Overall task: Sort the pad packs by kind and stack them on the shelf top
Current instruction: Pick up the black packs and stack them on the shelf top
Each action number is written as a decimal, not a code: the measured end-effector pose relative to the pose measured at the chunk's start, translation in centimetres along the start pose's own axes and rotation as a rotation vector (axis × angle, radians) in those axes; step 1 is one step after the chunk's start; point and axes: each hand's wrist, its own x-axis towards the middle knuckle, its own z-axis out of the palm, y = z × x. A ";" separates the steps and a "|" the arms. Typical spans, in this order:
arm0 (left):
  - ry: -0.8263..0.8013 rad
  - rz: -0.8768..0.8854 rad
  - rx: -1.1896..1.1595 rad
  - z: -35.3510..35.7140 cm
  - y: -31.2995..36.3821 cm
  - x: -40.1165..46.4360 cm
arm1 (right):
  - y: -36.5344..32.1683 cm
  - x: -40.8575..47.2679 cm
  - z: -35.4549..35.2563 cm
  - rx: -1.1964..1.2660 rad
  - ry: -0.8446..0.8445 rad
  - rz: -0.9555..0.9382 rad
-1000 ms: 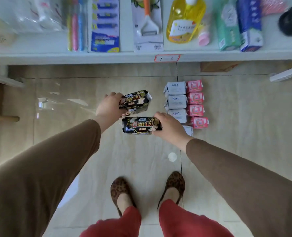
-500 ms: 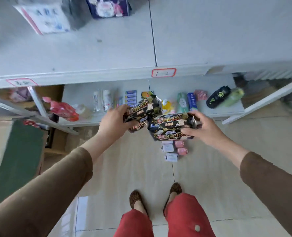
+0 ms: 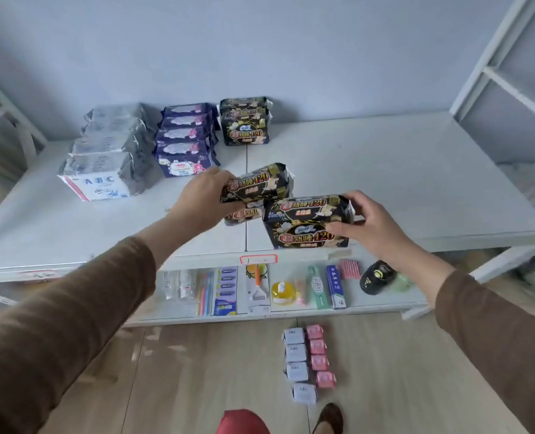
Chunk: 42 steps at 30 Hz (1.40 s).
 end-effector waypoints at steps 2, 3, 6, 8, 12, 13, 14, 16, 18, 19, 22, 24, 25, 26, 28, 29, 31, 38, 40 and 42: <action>0.005 -0.016 0.033 -0.3 -0.1 3.2 | -0.1 2.6 -0.6 -0.013 -0.003 -0.011; 0.010 -0.022 0.043 -0.4 -0.3 4.8 | -0.1 3.9 -0.7 -0.018 -0.002 -0.018; 0.016 -0.028 0.089 -0.6 -1.4 9.4 | -0.2 7.6 -0.2 -0.021 0.010 -0.026; 0.010 -0.023 0.125 -0.6 -2.7 12.4 | -0.2 10.0 0.5 -0.023 0.018 -0.019; -0.010 0.009 0.185 0.6 -5.5 17.8 | 0.1 14.1 2.2 -0.043 0.058 0.002; -0.014 0.009 0.179 1.1 -6.3 18.9 | 0.2 15.0 2.7 -0.039 0.074 0.009; -0.013 0.012 0.176 1.5 -7.1 19.9 | 0.4 15.9 3.2 -0.036 0.089 0.017; -0.009 0.036 0.189 2.3 -8.6 21.7 | 0.8 17.5 4.0 -0.038 0.114 0.041; 0.002 0.053 0.207 2.8 -9.7 23.2 | 1.2 18.9 4.7 -0.040 0.134 0.052; 0.005 0.054 0.219 3.1 -10.2 23.9 | 1.3 19.5 5.0 -0.041 0.141 0.056; -0.007 0.059 0.246 3.9 -11.2 25.2 | 1.8 21.1 5.9 -0.042 0.146 0.080; -0.023 0.070 0.277 4.4 -11.7 25.8 | 2.1 22.3 6.7 -0.025 0.122 0.094; -0.032 0.073 0.293 4.6 -11.9 26.0 | 2.2 22.8 7.0 -0.013 0.107 0.094; -0.041 0.075 0.303 4.8 -12.1 26.2 | 2.2 23.3 7.4 -0.007 0.094 0.087; -0.076 0.079 0.299 4.9 -12.5 26.7 | 2.4 24.7 8.2 -0.019 0.078 0.074; -0.095 0.082 0.293 4.8 -12.7 26.7 | 2.5 25.3 8.6 -0.037 0.074 0.068; -0.120 0.079 0.268 4.4 -13.0 26.4 | 2.8 26.5 9.3 -0.068 0.067 0.066; -0.042 0.044 0.211 1.7 -14.0 23.1 | 3.7 30.2 10.9 -0.127 0.101 0.091; 0.002 0.030 0.193 1.2 -14.4 21.9 | 3.8 30.8 11.2 -0.173 0.141 0.087; 0.030 0.019 0.185 0.8 -14.6 20.7 | 3.8 31.0 11.7 -0.237 0.181 0.066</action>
